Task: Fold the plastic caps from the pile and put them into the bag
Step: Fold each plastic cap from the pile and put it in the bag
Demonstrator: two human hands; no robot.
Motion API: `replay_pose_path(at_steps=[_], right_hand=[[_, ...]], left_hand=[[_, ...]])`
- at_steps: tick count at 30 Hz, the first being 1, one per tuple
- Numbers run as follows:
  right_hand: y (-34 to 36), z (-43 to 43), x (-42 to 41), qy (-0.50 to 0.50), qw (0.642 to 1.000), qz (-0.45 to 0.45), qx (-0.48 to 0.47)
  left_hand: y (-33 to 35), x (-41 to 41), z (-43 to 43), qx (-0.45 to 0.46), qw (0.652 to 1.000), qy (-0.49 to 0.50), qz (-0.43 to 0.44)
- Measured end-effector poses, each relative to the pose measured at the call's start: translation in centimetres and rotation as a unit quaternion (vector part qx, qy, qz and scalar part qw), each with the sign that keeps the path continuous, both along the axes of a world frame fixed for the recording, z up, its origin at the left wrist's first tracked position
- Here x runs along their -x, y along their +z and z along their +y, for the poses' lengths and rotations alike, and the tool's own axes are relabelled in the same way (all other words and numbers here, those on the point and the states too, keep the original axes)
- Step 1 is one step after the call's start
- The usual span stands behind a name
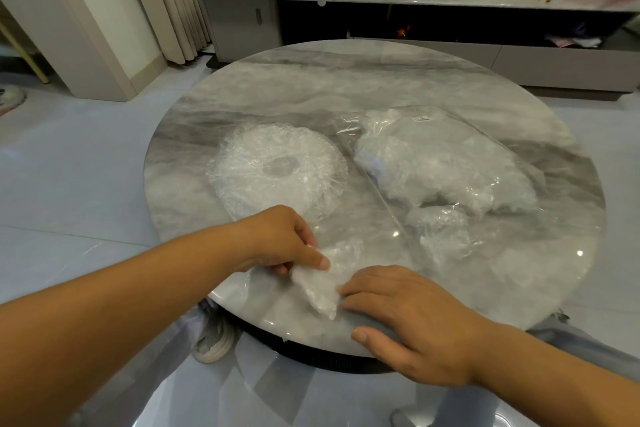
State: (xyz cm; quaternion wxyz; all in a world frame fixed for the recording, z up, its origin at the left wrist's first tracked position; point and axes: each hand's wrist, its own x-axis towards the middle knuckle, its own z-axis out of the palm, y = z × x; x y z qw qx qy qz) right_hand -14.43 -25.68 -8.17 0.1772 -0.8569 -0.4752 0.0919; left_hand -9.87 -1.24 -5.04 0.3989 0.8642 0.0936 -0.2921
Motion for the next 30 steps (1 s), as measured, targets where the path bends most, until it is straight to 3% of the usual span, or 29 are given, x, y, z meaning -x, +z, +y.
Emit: replay_pose_path(at_steps=[6,11,17,20,24,30], right_hand=[[0.6,0.4,-0.5,-0.111,0.972,0.175,-0.108],[1.7,1.1,-1.3,-0.232,0.874,0.295,-0.310],[2.9,1.6,-2.4,-0.239,0.799,0.404,-0.376],[3.0,1.7,-2.5,-0.243,0.808,0.378,-0.380],[3.1,1.4,-2.1,-0.233,0.834,0.327,-0.378],[2.4,0.8,-1.6,-0.193,0.896,0.213,-0.338]], left_hand=[[-0.3,0.6,0.1,0.075,0.996,0.047,0.006],[0.3,1.1,-0.3,0.251,0.957,0.143,-0.023],[1.1,2.1,-1.2,0.378,0.918,0.112,0.052],[1.1,2.8,-1.6,0.381,0.917,0.078,0.087],[0.8,2.9,-1.9,0.369,0.916,0.106,0.115],[1.2,2.4,-0.6,0.482,0.846,0.118,0.198]])
